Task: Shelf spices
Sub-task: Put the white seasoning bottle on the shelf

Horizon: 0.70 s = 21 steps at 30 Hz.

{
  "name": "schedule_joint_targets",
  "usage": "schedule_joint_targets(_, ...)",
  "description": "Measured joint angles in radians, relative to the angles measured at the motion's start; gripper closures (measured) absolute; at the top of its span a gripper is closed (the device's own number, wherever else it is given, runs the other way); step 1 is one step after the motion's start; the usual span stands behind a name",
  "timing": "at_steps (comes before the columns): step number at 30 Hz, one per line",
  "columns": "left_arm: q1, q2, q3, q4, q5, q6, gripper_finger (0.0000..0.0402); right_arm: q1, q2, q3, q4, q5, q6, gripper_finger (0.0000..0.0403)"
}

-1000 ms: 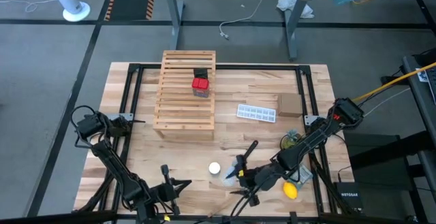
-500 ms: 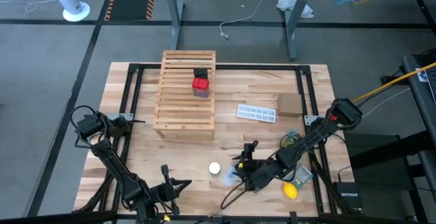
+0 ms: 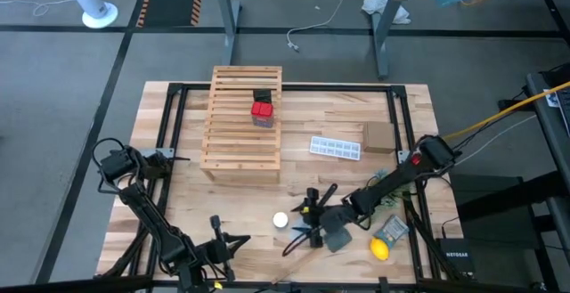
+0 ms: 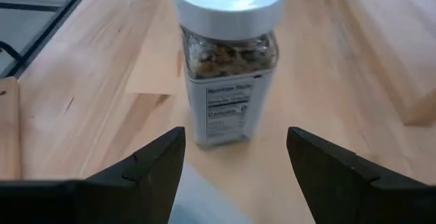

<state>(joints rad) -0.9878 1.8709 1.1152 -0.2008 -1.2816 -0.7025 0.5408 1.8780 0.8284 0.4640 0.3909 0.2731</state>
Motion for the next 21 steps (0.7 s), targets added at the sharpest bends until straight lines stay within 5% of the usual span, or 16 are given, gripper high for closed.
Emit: schedule_joint_targets(21,0.0,0.0,0.0,0.001,0.0,-0.004,0.0402,-0.066,0.167,0.008,0.343,-0.147,-0.066,0.0139)
